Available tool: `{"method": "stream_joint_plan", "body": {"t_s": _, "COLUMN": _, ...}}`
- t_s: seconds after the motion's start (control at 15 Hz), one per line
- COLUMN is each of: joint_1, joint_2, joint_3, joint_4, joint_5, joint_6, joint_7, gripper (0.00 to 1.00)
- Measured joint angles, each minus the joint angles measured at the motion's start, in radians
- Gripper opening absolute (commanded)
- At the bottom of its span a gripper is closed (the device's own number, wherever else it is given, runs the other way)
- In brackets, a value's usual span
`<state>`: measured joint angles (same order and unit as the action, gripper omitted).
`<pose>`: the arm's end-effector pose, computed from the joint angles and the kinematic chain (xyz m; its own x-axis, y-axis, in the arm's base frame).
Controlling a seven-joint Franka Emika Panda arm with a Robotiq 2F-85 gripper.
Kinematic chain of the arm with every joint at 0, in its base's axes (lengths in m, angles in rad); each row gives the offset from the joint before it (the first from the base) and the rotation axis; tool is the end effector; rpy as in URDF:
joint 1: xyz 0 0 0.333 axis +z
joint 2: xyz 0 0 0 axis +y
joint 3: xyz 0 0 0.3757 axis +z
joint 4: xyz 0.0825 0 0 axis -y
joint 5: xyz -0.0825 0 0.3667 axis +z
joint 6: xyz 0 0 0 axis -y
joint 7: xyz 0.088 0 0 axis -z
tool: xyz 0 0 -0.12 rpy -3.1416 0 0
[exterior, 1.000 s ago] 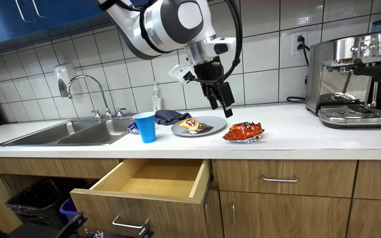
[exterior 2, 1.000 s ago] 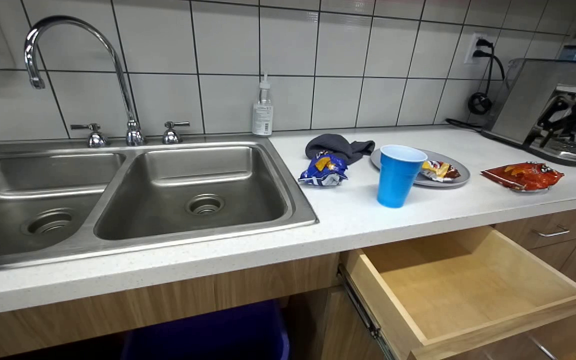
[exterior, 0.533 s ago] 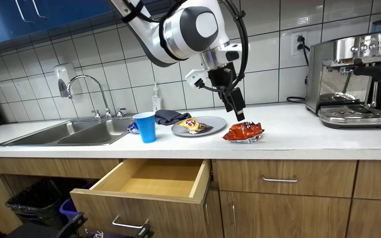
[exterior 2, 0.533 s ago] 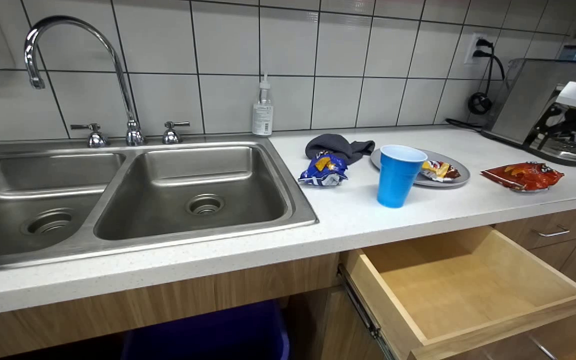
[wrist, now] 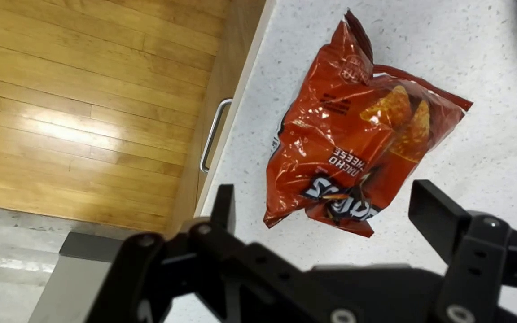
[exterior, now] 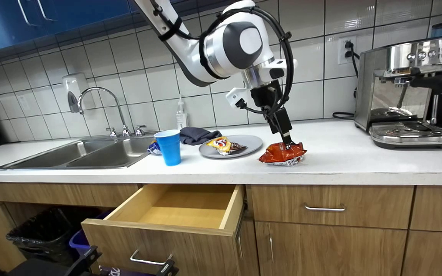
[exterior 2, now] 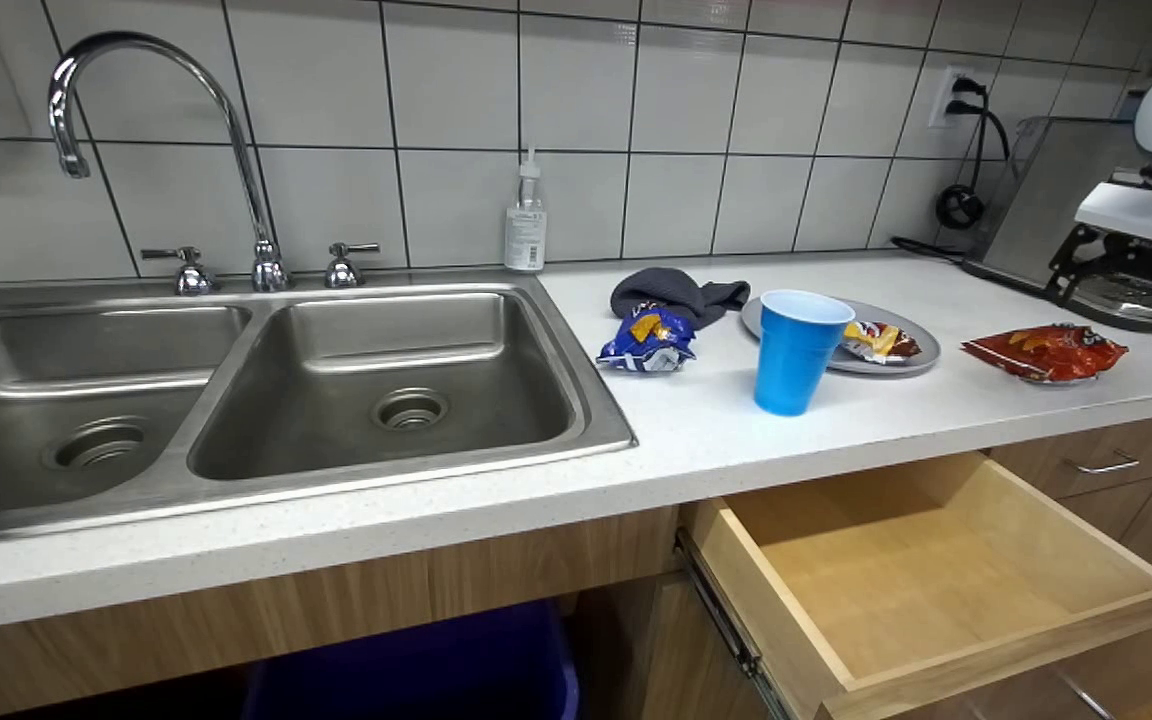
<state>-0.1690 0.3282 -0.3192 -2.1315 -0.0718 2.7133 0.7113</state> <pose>0.5443 -0.2743 0.3444 0.4194 -0.8602 0.2900 -0.8898 -0.4528 -0.0562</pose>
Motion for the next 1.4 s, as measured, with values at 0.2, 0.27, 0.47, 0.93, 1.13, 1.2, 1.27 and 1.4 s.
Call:
{"method": "stream_joint_plan", "body": {"t_s": 0.2, "joint_1": 0.016, "joint_2": 0.037, "joint_3": -0.011, "joint_4": 0.036, "joint_5": 0.000, "joint_6": -0.002, "joint_7": 0.013, "gripper": 1.00}}
{"method": "stream_joint_plan", "body": {"t_s": 0.27, "joint_1": 0.020, "joint_2": 0.048, "joint_3": -0.012, "joint_4": 0.047, "joint_5": 0.001, "joint_6": -0.005, "joint_7": 0.016, "gripper": 1.00}}
{"method": "stream_joint_plan", "body": {"t_s": 0.47, "joint_1": 0.032, "joint_2": 0.075, "joint_3": -0.019, "joint_4": 0.077, "joint_5": 0.006, "joint_6": -0.015, "joint_7": 0.019, "gripper": 1.00}}
{"method": "stream_joint_plan", "body": {"t_s": 0.93, "joint_1": 0.039, "joint_2": 0.120, "joint_3": -0.024, "joint_4": 0.126, "joint_5": 0.009, "joint_6": -0.038, "joint_7": 0.030, "gripper": 1.00}}
{"method": "stream_joint_plan", "body": {"t_s": 1.13, "joint_1": 0.039, "joint_2": 0.133, "joint_3": -0.027, "joint_4": 0.139, "joint_5": 0.012, "joint_6": -0.047, "joint_7": 0.031, "gripper": 0.75}}
{"method": "stream_joint_plan", "body": {"t_s": 1.2, "joint_1": 0.039, "joint_2": 0.136, "joint_3": -0.028, "joint_4": 0.142, "joint_5": 0.012, "joint_6": -0.049, "joint_7": 0.031, "gripper": 0.72}}
{"method": "stream_joint_plan", "body": {"t_s": 1.27, "joint_1": 0.040, "joint_2": 0.139, "joint_3": -0.029, "joint_4": 0.145, "joint_5": 0.013, "joint_6": -0.050, "joint_7": 0.031, "gripper": 0.66}}
{"method": "stream_joint_plan", "body": {"t_s": 1.4, "joint_1": 0.040, "joint_2": 0.144, "joint_3": -0.030, "joint_4": 0.151, "joint_5": 0.013, "joint_6": -0.051, "joint_7": 0.031, "gripper": 0.49}}
